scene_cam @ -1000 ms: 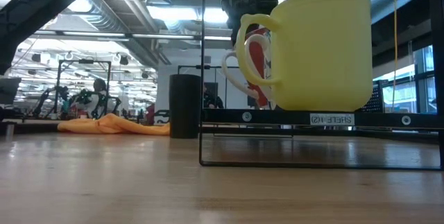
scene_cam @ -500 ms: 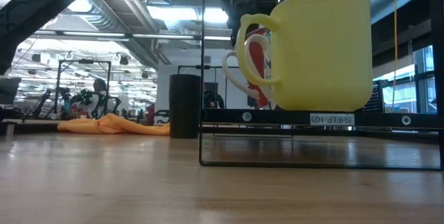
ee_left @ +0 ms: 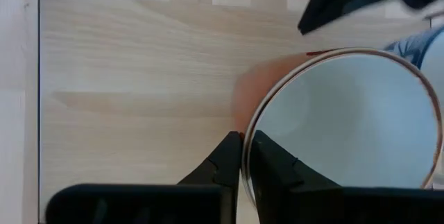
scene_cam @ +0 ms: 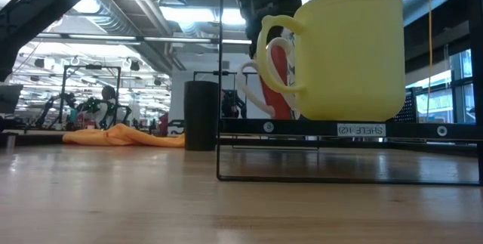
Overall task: Stack small to large cups/mugs on shelf
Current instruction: Put the white and red mug on the shelf
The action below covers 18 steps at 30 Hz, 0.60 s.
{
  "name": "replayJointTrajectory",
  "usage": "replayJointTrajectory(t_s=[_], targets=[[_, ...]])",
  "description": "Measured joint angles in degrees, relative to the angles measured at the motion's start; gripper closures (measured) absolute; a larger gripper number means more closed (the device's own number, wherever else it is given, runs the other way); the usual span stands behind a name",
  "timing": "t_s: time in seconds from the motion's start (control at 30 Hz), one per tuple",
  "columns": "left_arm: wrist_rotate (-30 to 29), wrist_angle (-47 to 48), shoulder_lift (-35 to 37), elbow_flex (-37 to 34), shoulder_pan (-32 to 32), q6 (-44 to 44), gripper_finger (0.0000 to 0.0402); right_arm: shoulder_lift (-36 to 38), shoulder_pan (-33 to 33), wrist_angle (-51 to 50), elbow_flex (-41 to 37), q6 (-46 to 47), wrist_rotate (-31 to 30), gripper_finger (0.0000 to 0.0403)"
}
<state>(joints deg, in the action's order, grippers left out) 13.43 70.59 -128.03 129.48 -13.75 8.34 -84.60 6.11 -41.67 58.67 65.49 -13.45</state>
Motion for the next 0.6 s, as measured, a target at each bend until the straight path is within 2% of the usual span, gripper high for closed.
replayJointTrajectory(t_s=[0.6], targets=[[0.9,-1.5,-0.2,0.3,0.7,-2.4,0.0371,-1.1,0.0,1.3,0.0,-1.5,1.3,0.04]])
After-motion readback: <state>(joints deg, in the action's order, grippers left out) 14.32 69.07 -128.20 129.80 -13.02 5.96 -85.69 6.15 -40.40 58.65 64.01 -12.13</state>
